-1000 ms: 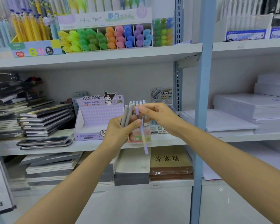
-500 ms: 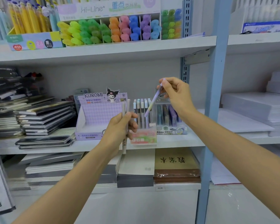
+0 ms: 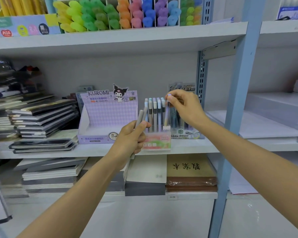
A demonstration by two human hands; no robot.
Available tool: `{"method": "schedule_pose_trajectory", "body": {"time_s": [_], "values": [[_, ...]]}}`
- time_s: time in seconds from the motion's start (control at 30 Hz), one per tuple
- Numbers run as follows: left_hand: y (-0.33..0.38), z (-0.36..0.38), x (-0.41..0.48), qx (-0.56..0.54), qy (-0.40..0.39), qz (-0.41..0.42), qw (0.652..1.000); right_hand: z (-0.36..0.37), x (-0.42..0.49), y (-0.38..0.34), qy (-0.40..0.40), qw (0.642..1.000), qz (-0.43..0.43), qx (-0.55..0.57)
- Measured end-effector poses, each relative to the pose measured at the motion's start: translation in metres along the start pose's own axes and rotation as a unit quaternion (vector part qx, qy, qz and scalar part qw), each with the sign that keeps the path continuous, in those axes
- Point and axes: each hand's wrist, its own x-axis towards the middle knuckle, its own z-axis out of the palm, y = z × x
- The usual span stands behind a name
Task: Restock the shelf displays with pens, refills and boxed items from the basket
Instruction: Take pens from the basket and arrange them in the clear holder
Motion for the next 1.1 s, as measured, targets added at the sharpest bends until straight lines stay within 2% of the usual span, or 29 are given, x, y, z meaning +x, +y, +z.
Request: {"method": "schedule_pose_trajectory", "body": {"time_s": [0.1,0.27,0.4,0.47,0.53,0.57,0.63,0.7,0.73,0.8,0.97,1.03,1.1], "values": [[-0.002,0.000,0.003,-0.019,-0.008,-0.009,1.000,0.002,0.001,-0.002,-0.027,0.999,0.011,-0.012],[-0.005,0.000,0.003,-0.012,-0.042,0.013,0.999,0.010,-0.004,-0.001,0.014,0.998,0.002,-0.053],[-0.003,0.000,0.000,0.001,-0.043,0.016,0.999,0.014,-0.007,0.000,-0.014,0.995,0.034,-0.088],[0.000,0.000,-0.002,0.009,-0.048,0.019,0.999,0.010,-0.007,-0.005,-0.005,0.997,0.041,-0.064],[0.003,0.000,-0.005,0.023,-0.055,0.021,0.998,0.005,-0.010,-0.016,0.008,1.000,0.010,-0.018],[0.005,0.002,-0.006,0.028,-0.059,0.022,0.998,0.003,-0.012,-0.022,-0.013,0.999,-0.007,0.029],[0.008,0.005,-0.009,0.036,-0.065,0.024,0.997,-0.001,-0.017,-0.034,-0.106,0.986,-0.013,0.127],[0.012,0.009,-0.012,0.040,-0.073,0.025,0.996,0.000,-0.021,-0.040,-0.180,0.972,-0.020,0.151],[0.013,0.011,-0.014,0.036,-0.078,0.023,0.996,0.000,-0.022,-0.041,-0.191,0.969,-0.023,0.157],[0.015,0.011,-0.017,0.024,-0.078,0.009,0.997,-0.002,-0.023,-0.041,-0.171,0.967,-0.013,0.189],[0.016,-0.009,-0.019,-0.031,0.002,-0.036,0.999,-0.017,-0.025,-0.035,-0.057,0.956,0.045,0.284],[0.018,-0.015,-0.020,-0.070,0.028,-0.033,0.997,-0.020,-0.027,-0.032,-0.075,0.952,0.064,0.289],[0.021,-0.018,-0.023,-0.102,0.076,-0.027,0.992,-0.022,-0.031,-0.029,-0.129,0.946,0.092,0.284]]}}
